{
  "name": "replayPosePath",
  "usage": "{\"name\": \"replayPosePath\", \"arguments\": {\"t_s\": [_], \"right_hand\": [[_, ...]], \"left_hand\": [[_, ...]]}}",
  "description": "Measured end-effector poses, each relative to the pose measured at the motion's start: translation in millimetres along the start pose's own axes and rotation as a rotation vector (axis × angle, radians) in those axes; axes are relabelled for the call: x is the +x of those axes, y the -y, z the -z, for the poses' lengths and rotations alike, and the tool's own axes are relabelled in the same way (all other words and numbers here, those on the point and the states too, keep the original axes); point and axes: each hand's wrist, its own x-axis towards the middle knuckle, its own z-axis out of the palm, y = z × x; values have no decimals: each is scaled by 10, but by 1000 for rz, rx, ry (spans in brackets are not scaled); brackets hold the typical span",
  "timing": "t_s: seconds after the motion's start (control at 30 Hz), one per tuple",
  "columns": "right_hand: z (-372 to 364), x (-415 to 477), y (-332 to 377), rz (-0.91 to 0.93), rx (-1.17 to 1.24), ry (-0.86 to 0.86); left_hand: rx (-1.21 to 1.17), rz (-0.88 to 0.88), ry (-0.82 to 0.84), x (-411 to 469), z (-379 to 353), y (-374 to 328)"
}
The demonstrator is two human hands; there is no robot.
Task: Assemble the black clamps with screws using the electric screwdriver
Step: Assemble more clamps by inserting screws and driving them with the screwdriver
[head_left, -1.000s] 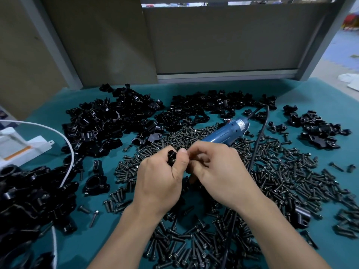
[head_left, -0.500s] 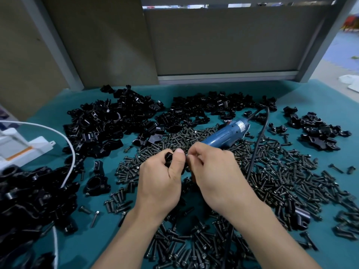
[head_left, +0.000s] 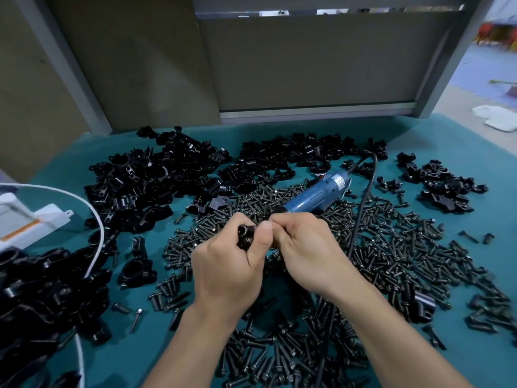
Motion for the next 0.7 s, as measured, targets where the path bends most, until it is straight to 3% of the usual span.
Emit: {"name": "replayPosePath", "arguments": {"t_s": [0.07,0.1,0.2,0.27,0.37,0.43,0.53,0.7], "right_hand": [[43,27,31,-23,77,24],[77,53,48,-23,119,11],[182,130,95,41,139,-57],[208,167,150,68,113,-52],[203,221,168,-65,75,-133],[203,231,71,-268,-50,-276],[139,205,-117,-524,-238,-316],[171,389,-113,-649,-190,-354]], "left_hand": [[-115,29,32,23,3,-14],[-290,97,75,40,4,-25],[-825,445,280,114,60,-99],[-892,563,402,178,98,-110],[-763,596,394,233,122,-53],[-548,599,256,240,111,37],[-314,710,57,259,140,140],[-243,758,13,359,173,246]]}}
